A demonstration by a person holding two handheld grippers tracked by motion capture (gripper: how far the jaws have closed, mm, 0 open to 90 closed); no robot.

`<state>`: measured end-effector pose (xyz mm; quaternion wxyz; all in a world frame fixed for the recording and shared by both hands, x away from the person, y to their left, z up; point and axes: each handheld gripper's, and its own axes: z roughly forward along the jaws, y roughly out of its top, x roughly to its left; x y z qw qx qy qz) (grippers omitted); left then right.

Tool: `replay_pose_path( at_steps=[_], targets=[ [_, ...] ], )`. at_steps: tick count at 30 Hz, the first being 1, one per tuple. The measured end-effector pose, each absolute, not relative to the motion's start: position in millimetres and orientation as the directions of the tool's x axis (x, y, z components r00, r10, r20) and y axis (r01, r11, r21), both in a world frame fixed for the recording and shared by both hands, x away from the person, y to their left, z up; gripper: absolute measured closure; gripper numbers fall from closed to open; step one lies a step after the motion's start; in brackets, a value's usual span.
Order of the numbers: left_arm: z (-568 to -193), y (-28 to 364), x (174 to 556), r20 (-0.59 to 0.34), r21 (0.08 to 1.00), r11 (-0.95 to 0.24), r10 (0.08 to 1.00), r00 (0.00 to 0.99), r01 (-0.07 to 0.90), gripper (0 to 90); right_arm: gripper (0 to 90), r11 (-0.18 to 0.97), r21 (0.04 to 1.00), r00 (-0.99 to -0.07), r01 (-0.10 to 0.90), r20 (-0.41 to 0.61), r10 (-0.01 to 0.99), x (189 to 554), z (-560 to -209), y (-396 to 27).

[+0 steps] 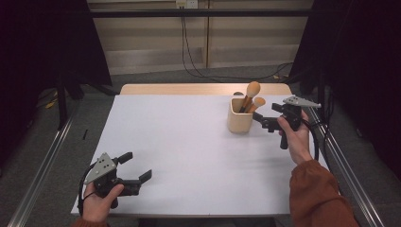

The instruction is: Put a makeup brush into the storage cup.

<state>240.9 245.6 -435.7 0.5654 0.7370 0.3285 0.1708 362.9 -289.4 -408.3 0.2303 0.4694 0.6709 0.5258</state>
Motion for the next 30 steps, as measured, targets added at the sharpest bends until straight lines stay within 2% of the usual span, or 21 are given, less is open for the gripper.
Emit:
replay_pose_path(
  at_steps=[30],
  targets=[
    [-435, 249, 239, -0.110, 0.950, -0.141, 0.686, 0.719, 0.280, 3.7, 0.7, 0.037, 0.942, -0.429, 0.333, 0.117, 0.896, 306, -410, -285]
  ],
)
